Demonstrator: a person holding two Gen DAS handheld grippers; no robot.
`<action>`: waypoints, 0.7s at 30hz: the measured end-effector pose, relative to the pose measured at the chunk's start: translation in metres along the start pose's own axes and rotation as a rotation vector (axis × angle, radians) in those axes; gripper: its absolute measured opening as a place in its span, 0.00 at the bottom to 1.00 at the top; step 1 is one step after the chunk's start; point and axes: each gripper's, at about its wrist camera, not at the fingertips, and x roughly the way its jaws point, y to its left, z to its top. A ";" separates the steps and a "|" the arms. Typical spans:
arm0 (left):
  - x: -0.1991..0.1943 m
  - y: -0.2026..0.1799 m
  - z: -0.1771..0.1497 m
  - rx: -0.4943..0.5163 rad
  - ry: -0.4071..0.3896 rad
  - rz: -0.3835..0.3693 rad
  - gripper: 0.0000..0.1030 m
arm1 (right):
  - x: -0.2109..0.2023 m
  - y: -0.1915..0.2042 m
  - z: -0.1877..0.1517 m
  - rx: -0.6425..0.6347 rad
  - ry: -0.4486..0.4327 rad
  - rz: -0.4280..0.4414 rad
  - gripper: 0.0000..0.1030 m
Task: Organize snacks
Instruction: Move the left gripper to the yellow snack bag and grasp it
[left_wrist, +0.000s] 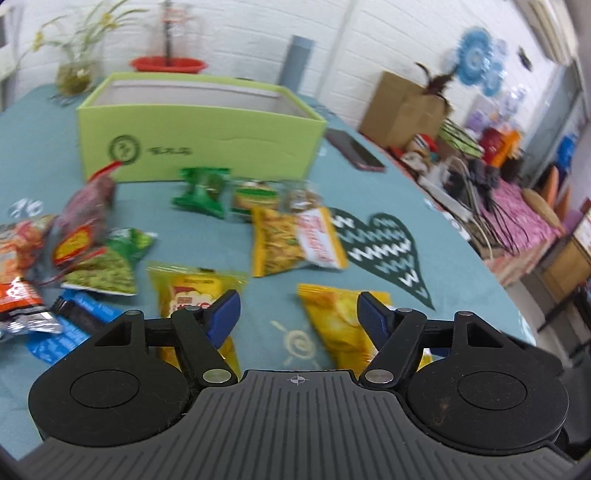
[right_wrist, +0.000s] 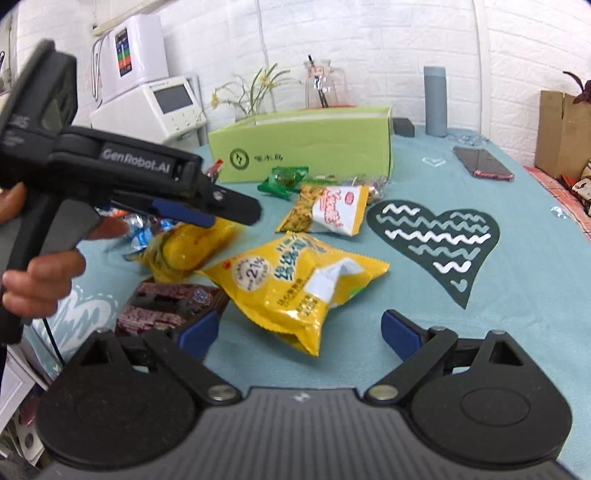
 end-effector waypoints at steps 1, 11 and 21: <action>-0.006 0.004 0.000 -0.013 -0.013 -0.019 0.56 | -0.004 0.000 -0.001 0.002 -0.011 0.004 0.91; -0.006 -0.026 -0.010 -0.006 0.038 -0.176 0.61 | -0.009 -0.005 -0.003 0.033 -0.016 0.000 0.91; 0.031 -0.026 -0.014 -0.039 0.143 -0.165 0.61 | 0.015 -0.005 0.009 -0.002 -0.005 0.037 0.91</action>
